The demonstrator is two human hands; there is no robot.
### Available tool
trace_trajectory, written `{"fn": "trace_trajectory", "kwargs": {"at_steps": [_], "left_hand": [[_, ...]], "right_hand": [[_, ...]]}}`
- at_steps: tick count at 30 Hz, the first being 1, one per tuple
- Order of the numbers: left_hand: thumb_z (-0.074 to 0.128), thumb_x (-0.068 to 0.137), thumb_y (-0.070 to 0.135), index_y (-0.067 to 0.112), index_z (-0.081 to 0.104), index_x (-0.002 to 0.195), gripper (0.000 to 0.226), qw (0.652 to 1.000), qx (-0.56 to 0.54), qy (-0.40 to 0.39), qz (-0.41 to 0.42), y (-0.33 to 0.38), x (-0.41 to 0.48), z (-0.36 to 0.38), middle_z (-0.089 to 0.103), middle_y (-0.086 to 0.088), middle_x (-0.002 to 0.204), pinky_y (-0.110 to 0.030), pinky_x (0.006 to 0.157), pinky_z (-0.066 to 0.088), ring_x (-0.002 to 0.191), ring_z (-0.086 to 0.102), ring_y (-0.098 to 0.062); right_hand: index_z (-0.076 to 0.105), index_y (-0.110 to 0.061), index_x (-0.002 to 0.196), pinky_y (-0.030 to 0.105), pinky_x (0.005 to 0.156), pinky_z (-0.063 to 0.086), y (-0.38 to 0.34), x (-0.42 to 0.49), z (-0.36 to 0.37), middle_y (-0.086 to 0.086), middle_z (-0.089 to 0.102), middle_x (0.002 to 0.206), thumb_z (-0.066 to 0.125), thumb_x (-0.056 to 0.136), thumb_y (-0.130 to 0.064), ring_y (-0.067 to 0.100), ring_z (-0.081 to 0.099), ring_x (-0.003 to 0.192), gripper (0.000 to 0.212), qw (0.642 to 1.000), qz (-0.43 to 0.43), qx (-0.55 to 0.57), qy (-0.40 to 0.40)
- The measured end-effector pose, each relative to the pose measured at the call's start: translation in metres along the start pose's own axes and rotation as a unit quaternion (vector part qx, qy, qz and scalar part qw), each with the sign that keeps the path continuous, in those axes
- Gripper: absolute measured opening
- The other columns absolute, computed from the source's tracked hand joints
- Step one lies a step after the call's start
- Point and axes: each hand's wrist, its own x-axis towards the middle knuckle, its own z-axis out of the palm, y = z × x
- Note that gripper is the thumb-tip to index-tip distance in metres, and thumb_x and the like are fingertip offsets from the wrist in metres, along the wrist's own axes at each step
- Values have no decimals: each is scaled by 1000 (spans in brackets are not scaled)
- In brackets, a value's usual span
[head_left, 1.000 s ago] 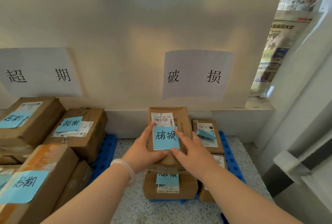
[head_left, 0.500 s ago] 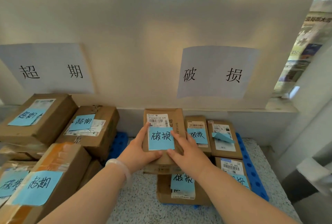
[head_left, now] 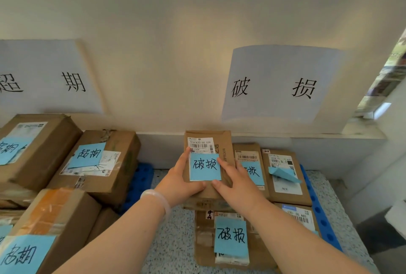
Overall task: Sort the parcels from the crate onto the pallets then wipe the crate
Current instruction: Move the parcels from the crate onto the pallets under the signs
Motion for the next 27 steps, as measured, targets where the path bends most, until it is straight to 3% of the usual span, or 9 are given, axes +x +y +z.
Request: {"fn": "trace_trajectory", "kwargs": {"at_steps": [4, 8, 12, 17, 22, 24, 27], "left_hand": [[71, 88, 29, 49, -4, 149, 99, 1000, -4, -4, -16, -1, 9, 1, 46, 22, 110, -24, 77, 51, 97, 54, -6], [70, 88, 27, 49, -4, 150, 99, 1000, -3, -2, -7, -1, 14, -1, 43, 32, 103, -20, 67, 49, 91, 54, 2], [72, 87, 22, 47, -1, 151, 100, 1000, -3, 5, 5, -2, 18, -2, 43, 32, 103, -21, 74, 51, 92, 53, 4], [73, 85, 23, 44, -2, 153, 103, 1000, 10, 2, 11, -9, 22, 0, 41, 32, 104, -14, 69, 49, 91, 53, 4], [72, 86, 25, 49, -4, 148, 102, 1000, 2, -4, -2, -20, 22, 9, 42, 32, 106, -21, 76, 52, 95, 52, -1], [73, 86, 25, 47, -4, 150, 102, 1000, -5, -8, -4, -23, 24, 14, 44, 30, 109, -21, 80, 50, 98, 52, -1], [71, 86, 26, 43, -5, 152, 102, 1000, -7, -12, -8, -23, 28, 17, 47, 19, 121, -12, 71, 44, 98, 52, -2]], "right_hand": [[20, -51, 149, 42, 119, 25, -1, 6, -1, -12, 1, 163, 52, 95, -52, 18, 14, 149, 64, 1000, 18, 0, -6], [22, -52, 149, 45, 118, 28, 1, 13, -2, -11, 8, 163, 55, 92, -53, 17, 19, 147, 66, 1000, 20, 15, 7], [25, -49, 149, 42, 119, 27, 0, 17, -4, -12, 9, 162, 58, 92, -50, 15, 20, 147, 66, 1000, 10, 15, 14], [24, -49, 150, 38, 117, 23, -1, 11, -1, -12, 4, 163, 57, 93, -48, 16, 15, 148, 65, 1000, 9, 2, 13], [20, -51, 149, 41, 119, 26, 6, 9, 7, -11, 6, 163, 54, 93, -53, 18, 17, 148, 66, 1000, 18, -23, 9], [18, -51, 150, 42, 120, 21, 8, 8, 9, -8, 6, 164, 52, 93, -55, 20, 13, 149, 66, 998, 20, -51, 17], [14, -50, 151, 44, 121, 8, 8, 8, 7, -5, -3, 165, 46, 95, -58, 22, -1, 151, 65, 993, 27, -111, 19]]}}
